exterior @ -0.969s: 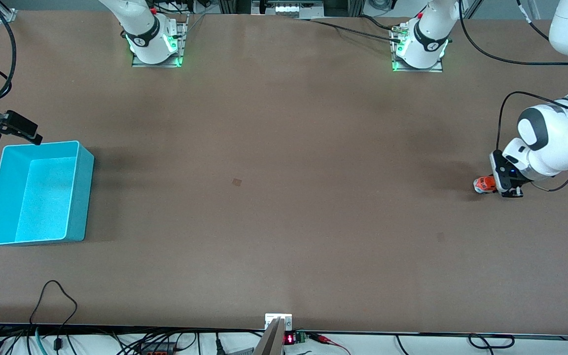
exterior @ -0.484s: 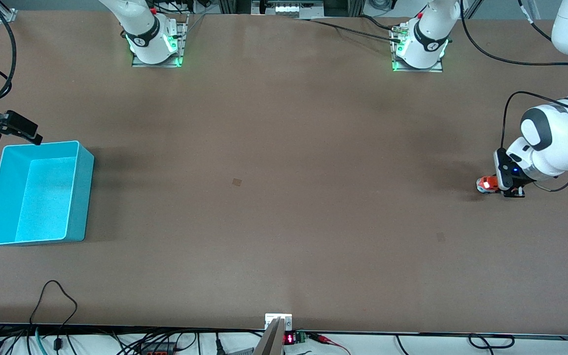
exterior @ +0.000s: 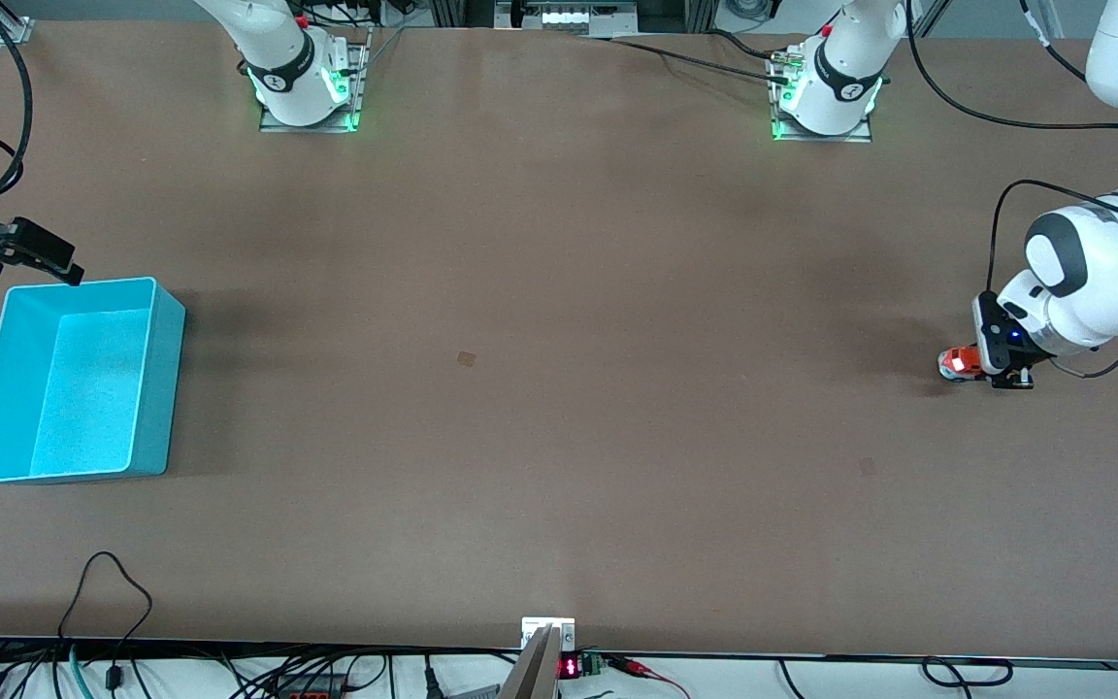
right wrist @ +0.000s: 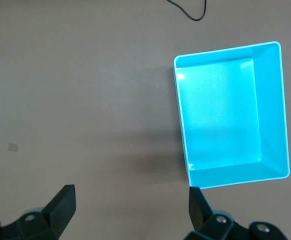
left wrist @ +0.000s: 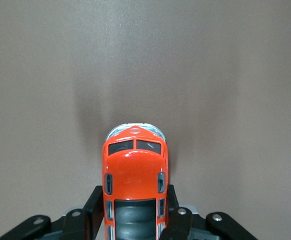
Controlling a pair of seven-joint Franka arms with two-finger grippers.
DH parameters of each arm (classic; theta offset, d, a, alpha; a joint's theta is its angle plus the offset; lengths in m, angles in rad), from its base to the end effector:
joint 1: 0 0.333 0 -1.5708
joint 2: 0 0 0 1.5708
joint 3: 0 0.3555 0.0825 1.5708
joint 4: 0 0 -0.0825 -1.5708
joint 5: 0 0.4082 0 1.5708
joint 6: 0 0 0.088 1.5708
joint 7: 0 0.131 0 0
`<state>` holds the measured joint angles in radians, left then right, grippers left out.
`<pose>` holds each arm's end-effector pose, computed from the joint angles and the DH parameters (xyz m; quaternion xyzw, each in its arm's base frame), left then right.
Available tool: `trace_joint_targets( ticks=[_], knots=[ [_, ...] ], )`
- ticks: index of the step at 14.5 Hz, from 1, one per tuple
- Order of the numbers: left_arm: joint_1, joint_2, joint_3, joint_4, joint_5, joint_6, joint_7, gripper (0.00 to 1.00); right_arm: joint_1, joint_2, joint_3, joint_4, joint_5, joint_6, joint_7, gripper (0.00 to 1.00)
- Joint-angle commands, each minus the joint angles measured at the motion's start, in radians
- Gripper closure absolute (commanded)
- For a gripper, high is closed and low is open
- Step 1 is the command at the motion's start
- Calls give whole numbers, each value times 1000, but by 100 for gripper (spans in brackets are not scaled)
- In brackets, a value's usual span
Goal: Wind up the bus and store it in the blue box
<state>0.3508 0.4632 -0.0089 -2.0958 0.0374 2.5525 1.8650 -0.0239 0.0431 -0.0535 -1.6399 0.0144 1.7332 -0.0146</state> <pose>0.5778 0.2056 0.1871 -0.7132 0.7009 0.0089 0.0009 0.6054 -0.0447 0.5945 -0.9991 0.0323 -0.0254 0.0048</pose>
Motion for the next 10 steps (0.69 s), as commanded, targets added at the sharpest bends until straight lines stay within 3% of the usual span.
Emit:
trace_joint_targets(
  ticks=[1, 10],
  knots=[
    [28, 112, -8, 33, 9, 54, -16, 81, 1, 4, 1, 11, 2, -3, -2, 0],
    [28, 111, -9, 33, 9, 52, -55, 80, 1, 11, 3, 12, 2, -1, -4, 0]
  ],
)
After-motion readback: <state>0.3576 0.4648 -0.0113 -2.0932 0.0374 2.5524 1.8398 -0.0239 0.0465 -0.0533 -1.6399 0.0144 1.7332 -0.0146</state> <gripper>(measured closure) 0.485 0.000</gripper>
